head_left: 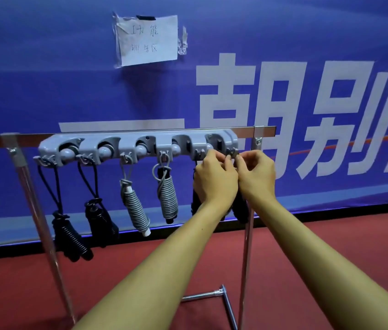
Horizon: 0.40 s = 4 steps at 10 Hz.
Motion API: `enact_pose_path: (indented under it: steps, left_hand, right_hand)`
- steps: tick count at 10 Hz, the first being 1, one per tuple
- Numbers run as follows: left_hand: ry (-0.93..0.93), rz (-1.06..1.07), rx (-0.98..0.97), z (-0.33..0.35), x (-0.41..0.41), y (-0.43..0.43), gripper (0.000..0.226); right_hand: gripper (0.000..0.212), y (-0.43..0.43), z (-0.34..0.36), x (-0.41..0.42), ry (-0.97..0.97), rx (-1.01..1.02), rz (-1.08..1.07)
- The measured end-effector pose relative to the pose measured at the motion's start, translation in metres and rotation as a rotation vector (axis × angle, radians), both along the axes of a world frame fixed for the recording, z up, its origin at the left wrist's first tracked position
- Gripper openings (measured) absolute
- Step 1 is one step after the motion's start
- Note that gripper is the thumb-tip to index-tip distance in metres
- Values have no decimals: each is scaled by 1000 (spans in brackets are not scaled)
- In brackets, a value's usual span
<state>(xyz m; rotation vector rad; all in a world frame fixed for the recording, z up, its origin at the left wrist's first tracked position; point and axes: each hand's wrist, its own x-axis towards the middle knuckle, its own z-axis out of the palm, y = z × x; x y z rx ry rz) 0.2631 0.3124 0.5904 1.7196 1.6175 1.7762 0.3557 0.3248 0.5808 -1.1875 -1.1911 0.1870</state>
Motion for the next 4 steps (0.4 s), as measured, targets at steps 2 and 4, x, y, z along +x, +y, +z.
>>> enact_pose_path:
  steps: [2, 4]
  left_hand:
    - [58, -196, -104, -4, -22, -1, 11]
    - [325, -323, -218, -25, -55, -32, 28]
  right_hand:
    - [12, -2, -9, -5, 44, -82, 98]
    - [41, -22, -18, -6, 15, -271, -46]
